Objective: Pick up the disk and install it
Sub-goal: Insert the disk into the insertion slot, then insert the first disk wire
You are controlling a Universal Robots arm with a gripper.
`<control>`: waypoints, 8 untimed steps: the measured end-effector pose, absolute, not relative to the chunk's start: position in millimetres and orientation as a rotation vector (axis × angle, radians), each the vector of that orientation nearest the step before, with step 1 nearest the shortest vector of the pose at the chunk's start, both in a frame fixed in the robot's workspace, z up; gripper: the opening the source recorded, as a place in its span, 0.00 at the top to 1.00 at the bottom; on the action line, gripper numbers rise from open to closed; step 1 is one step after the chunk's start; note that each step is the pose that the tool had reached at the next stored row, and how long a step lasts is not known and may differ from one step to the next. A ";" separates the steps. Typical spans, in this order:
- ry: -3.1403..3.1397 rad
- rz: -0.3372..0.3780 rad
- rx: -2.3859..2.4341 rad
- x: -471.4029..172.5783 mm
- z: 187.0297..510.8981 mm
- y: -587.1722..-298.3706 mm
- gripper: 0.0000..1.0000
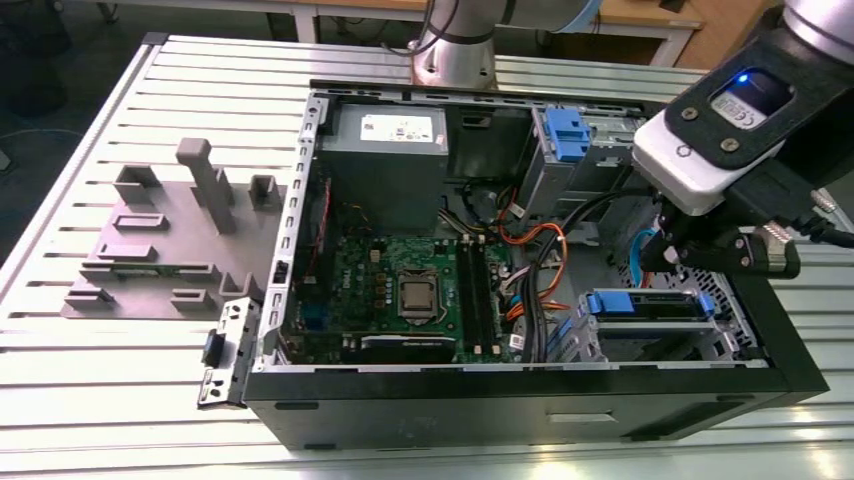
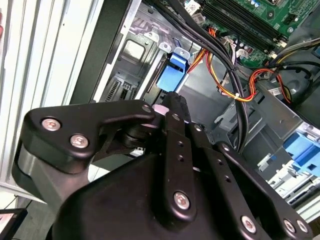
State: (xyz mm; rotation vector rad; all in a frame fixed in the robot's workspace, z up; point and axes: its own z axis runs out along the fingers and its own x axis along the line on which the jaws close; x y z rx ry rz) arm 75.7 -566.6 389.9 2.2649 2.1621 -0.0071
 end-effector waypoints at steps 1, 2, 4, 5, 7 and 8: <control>2.162 -0.007 2.265 75.7 388.2 -566.7 0.89; 2.162 -0.007 2.265 75.7 386.5 -566.6 0.89; 2.162 -0.007 2.265 75.7 384.2 -566.6 0.89; 2.162 -0.008 2.265 75.6 384.1 -566.6 0.89; 2.162 -0.008 2.265 75.7 384.1 -566.6 0.89; 2.162 -0.007 2.265 75.7 382.9 -566.7 0.89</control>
